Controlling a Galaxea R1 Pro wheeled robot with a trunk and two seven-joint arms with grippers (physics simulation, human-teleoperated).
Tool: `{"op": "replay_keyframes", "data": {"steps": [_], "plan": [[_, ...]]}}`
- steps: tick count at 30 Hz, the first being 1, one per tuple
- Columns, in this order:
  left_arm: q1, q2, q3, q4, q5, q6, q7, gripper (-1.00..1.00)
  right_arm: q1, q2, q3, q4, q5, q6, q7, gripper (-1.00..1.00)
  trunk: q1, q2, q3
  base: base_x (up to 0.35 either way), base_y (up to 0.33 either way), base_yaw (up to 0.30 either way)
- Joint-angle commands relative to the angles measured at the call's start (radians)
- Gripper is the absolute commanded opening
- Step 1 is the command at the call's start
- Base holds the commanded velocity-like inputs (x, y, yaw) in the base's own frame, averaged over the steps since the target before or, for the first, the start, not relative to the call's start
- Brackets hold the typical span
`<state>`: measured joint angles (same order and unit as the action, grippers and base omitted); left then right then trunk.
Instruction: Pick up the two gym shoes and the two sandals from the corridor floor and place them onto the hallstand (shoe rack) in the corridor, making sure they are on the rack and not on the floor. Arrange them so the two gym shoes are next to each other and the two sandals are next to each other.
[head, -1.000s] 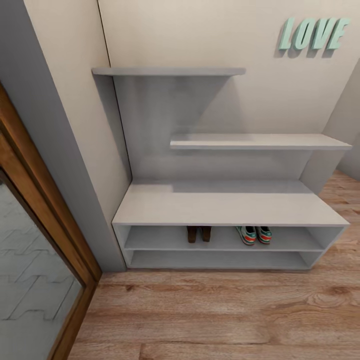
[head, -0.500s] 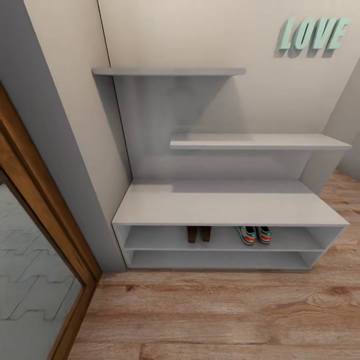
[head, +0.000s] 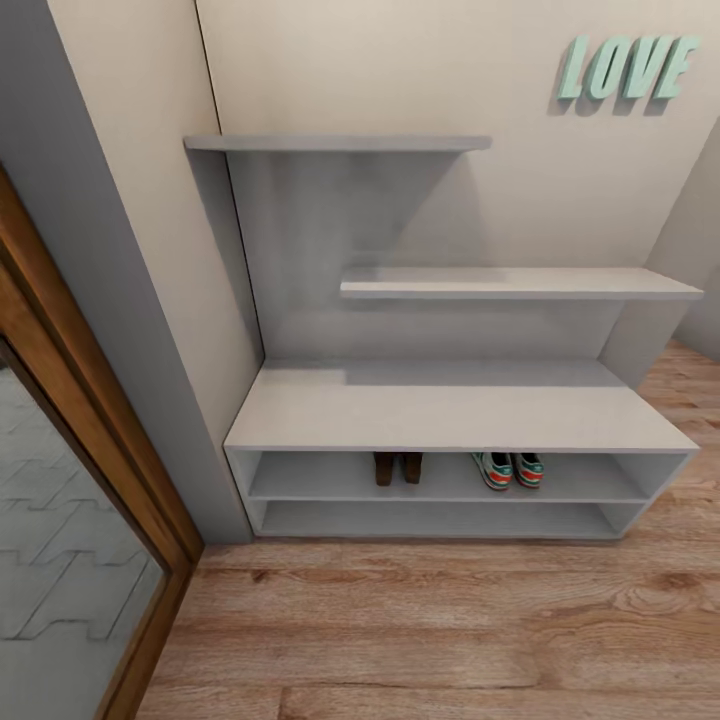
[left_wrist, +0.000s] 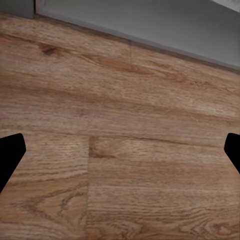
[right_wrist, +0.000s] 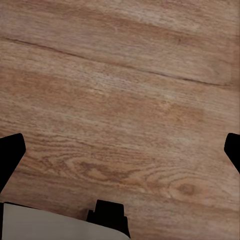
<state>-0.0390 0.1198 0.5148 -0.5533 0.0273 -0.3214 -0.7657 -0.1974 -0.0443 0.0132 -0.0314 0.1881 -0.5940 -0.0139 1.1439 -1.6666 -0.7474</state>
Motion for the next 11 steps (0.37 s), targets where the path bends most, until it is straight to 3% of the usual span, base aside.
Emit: {"op": "replay_keyframes", "data": {"steps": [1,11], "plan": [[-0.001,0.0,0.004,0.001,0.003,-0.001,-0.007,1.0,-0.001,0.0,0.001,0.0,0.004,-0.003,-0.001,1.0,0.0,0.0,-0.001,0.0,0.0,0.0],[-0.001,-0.001,0.005,0.001,0.002,-0.001,-0.006,1.0,-0.001,0.0,0.001,0.001,0.003,-0.003,-0.001,1.0,0.0,0.0,-0.001,0.0,0.0,0.0]]}}
